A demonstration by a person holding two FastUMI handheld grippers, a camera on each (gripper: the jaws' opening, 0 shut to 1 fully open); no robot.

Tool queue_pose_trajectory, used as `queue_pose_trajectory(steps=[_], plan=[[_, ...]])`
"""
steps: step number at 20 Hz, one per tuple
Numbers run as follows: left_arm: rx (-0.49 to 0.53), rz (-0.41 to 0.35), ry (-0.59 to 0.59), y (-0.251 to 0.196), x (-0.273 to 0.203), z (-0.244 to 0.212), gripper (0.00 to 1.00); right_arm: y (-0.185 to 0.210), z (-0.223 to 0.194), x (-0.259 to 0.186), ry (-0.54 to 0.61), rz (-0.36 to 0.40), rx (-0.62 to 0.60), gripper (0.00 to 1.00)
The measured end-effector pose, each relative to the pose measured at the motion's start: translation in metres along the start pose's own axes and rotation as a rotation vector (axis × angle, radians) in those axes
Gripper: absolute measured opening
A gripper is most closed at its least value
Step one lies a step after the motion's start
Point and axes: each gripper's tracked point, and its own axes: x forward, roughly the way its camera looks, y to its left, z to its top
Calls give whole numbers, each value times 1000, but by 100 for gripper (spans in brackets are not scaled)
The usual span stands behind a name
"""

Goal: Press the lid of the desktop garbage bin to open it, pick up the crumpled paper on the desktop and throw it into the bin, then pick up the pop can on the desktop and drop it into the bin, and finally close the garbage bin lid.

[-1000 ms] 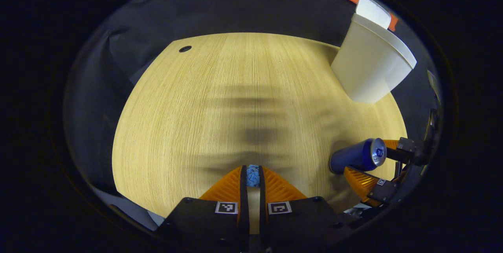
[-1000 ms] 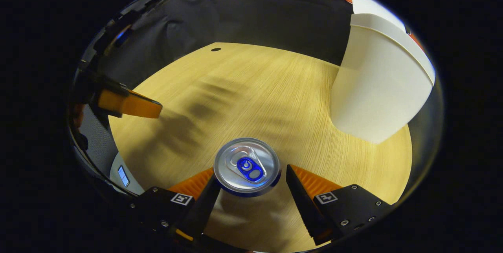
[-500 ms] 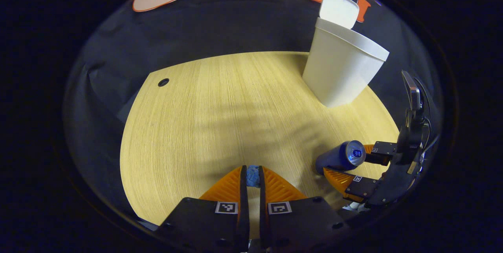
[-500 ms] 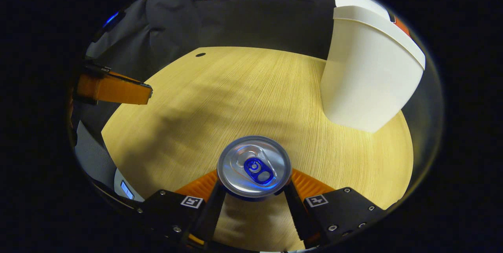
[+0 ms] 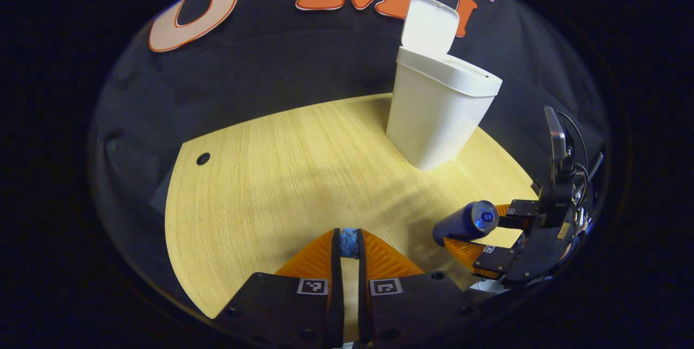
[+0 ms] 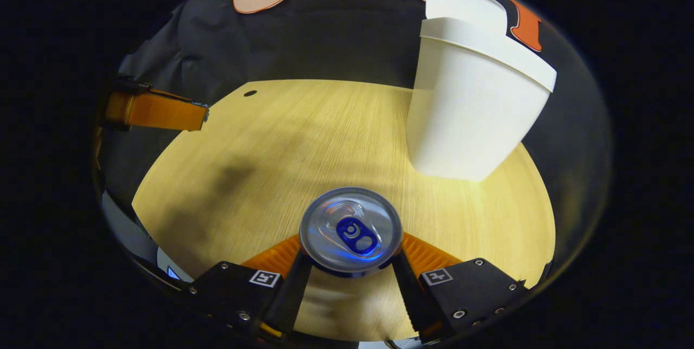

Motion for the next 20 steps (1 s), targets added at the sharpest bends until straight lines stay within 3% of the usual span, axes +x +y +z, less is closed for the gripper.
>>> queue_pose_trajectory(steps=[2, 4, 5, 6, 9, 10, 20], plan=[[9, -6, -46, 1, 2, 10, 14, -15, 3, -8, -8, -17, 1, 75], [25, -7, -97, 2, 4, 23, 14, -33, 7, -14, -21, -40, 2, 80], [35, -2, -126, 3, 4, 30, 14, -42, 9, -18, -29, -51, 7, 75], [46, -1, -160, 2, 4, 37, 14, -51, 11, -21, -35, -57, 14, 80], [73, -1, -252, 3, -3, 66, 14, -72, 13, -28, -45, -67, 14, 80], [78, -3, -283, 3, -6, 78, 14, -80, 13, -30, -48, -74, 10, 75], [102, -94, -511, -29, -8, 172, 13, -140, 8, -45, -74, -112, 42, 80]])
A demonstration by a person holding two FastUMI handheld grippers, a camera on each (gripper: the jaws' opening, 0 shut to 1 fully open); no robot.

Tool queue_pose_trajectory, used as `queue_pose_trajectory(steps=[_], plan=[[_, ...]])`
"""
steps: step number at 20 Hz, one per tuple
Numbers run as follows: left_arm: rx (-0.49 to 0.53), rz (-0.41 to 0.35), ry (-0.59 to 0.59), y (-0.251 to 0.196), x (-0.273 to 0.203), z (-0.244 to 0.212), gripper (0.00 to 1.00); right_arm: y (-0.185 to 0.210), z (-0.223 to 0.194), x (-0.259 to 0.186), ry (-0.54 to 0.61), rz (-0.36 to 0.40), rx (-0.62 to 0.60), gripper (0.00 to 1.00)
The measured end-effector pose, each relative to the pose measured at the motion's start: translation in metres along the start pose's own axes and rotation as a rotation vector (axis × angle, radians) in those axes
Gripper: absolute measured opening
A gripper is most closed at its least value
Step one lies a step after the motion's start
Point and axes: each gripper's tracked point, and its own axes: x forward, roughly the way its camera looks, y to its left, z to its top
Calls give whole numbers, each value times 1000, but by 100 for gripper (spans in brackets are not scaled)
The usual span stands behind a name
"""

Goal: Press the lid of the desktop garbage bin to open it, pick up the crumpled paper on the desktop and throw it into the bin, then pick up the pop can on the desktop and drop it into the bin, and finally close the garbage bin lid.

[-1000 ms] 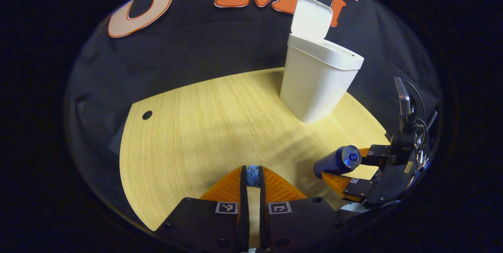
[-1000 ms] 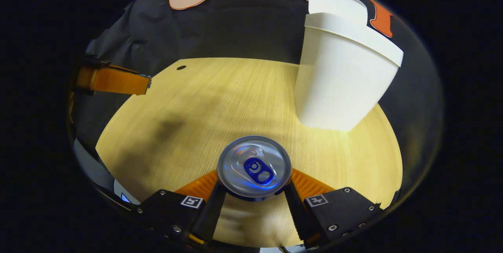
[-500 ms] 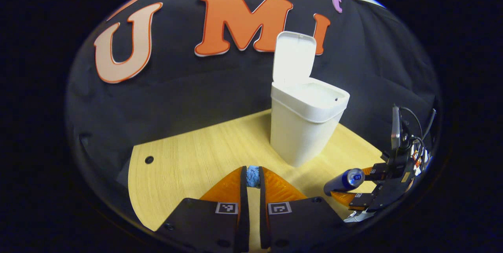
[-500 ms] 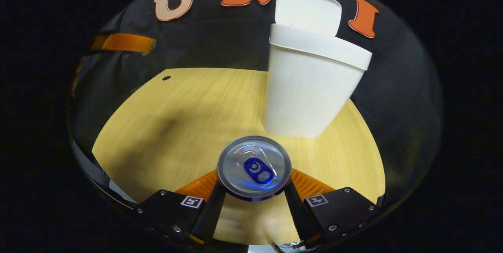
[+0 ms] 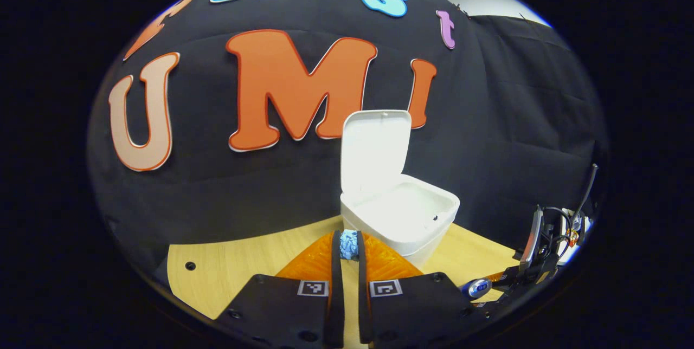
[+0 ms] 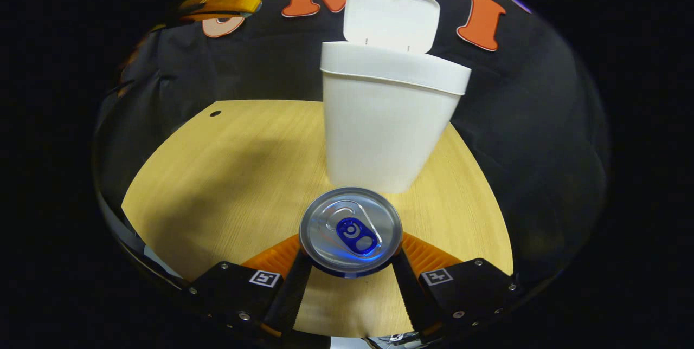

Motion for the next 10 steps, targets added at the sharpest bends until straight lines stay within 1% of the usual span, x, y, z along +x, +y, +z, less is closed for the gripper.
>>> queue_pose_trajectory(steps=[1, 2, 3, 5, 6, 7, 10], plan=[[-11, -16, -15, -8, 7, 6, 14, -5, 1, -1, -4, 0, 9, 80], [-13, -26, -32, -15, 12, 10, 13, -11, 2, -2, -9, -4, 16, 84], [-11, -34, -48, -18, 18, 14, 13, -16, 2, -3, -11, -8, 22, 80], [-6, -52, -79, -24, 25, 21, 13, -29, 3, -5, -16, -21, 32, 80], [-6, -54, -99, -26, 30, 24, 13, -33, 2, -6, -17, -27, 39, 75], [-11, -57, -119, -29, 34, 29, 13, -37, 3, -9, -21, -29, 48, 80], [-12, -64, -169, -37, 46, 38, 13, -55, 1, -17, -32, -43, 73, 80]])
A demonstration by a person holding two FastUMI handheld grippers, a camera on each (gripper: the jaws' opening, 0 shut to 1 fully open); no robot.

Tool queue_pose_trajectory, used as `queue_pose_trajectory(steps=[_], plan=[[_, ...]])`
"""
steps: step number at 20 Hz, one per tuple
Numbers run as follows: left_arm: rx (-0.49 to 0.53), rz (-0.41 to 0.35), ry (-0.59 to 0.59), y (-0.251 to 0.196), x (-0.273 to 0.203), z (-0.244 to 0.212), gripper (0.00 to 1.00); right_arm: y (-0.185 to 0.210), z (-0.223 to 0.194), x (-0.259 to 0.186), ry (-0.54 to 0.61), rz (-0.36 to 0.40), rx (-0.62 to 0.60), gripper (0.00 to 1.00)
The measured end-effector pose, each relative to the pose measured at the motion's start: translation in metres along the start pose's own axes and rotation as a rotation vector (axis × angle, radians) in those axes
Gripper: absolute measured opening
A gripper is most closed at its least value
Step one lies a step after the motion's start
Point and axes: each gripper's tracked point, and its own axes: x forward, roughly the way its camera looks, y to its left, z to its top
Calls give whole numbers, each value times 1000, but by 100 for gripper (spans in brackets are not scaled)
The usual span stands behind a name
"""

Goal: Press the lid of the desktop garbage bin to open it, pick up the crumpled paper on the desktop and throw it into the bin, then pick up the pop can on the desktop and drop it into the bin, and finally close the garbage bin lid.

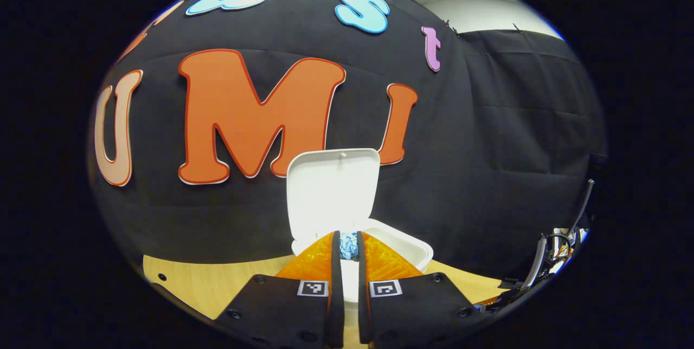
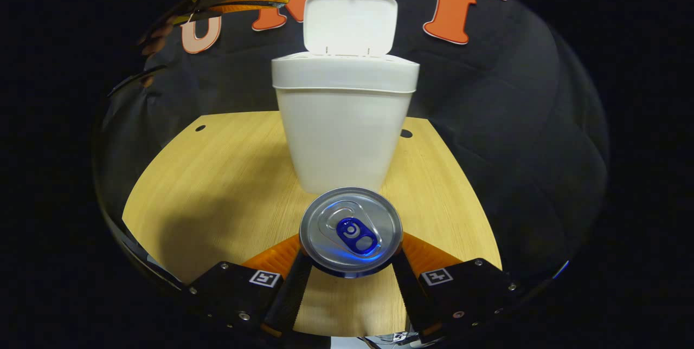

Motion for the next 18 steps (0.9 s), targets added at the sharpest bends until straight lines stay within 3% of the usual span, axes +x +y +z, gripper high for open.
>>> queue_pose_trajectory(steps=[7, 8, 9, 11, 18], plan=[[-17, -11, 16, -8, 12, -11, 14, -30, 1, 0, -10, -32, 36, 80], [-17, 2, 16, -6, 13, -13, 14, -33, 1, 0, -9, -33, 37, 75], [-23, 0, 17, -8, 12, -13, 16, -35, 3, 0, -8, -33, 39, 80], [-26, 1, 18, -8, 16, -17, 15, -38, 5, 0, -10, -33, 38, 80], [-45, 1, 59, -10, 15, -32, 27, -50, 25, -3, -37, -33, 33, 80]])
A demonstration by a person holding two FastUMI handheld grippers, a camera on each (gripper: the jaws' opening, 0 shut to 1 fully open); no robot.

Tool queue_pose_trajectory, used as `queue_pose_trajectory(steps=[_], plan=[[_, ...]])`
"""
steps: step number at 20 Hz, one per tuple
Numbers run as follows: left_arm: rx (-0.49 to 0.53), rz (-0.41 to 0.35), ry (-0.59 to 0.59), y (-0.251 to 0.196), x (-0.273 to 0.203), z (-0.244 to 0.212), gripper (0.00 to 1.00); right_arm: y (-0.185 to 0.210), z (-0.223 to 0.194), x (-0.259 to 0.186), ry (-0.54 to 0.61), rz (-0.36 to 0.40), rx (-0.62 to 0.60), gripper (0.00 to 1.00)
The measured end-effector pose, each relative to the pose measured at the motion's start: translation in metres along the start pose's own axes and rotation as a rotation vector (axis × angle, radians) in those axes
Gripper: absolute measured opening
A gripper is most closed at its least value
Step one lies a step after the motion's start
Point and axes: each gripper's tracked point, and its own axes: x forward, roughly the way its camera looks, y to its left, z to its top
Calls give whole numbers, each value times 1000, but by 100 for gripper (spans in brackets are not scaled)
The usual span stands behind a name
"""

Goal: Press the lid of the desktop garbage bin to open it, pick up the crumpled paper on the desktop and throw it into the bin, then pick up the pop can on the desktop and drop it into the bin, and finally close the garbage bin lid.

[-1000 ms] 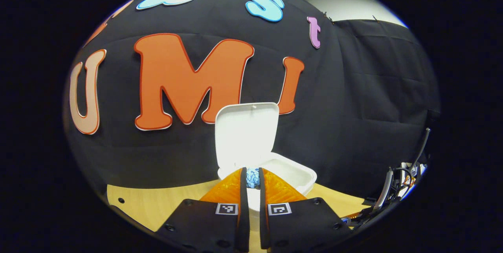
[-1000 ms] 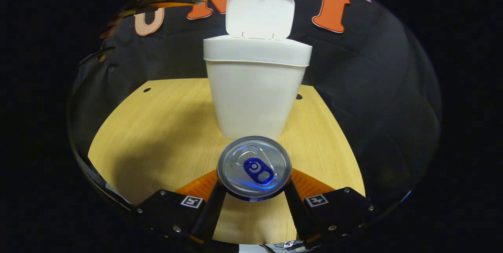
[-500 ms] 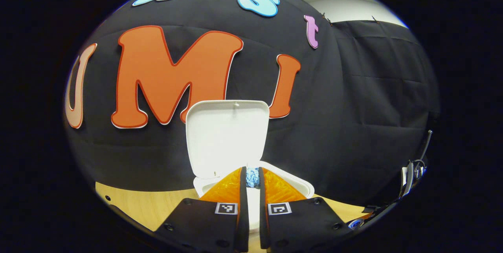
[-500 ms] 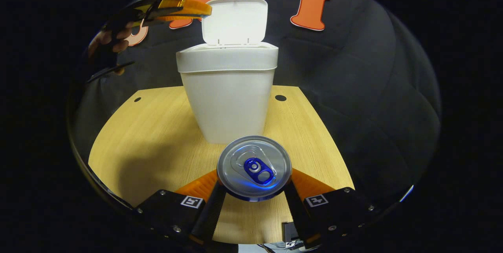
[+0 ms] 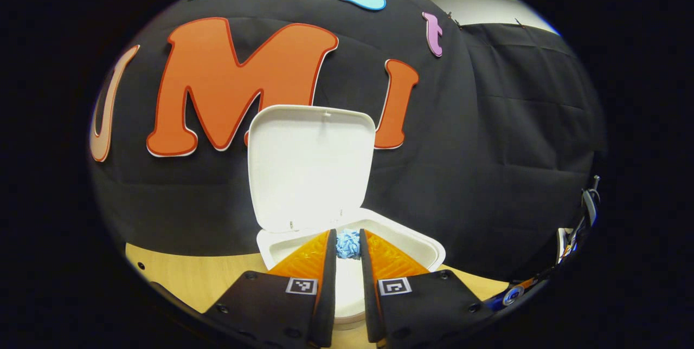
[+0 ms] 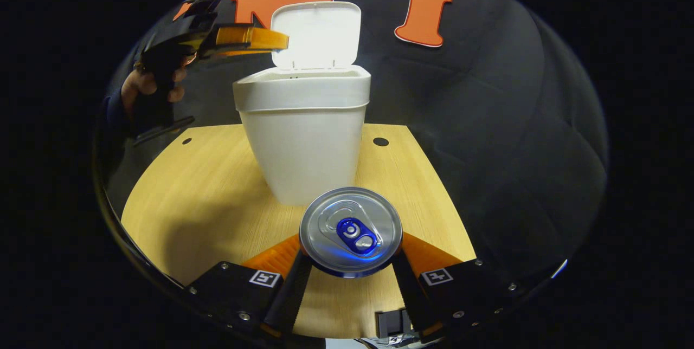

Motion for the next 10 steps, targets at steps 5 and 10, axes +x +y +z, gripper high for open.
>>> queue_pose_trajectory(steps=[5, 10], plan=[[-30, 16, 68, 2, -5, -15, 36, -9, 32, -5, -44, -2, 23, 80], [-50, 35, 96, 4, -11, -21, 61, -20, 66, -9, -100, -19, 22, 80]])
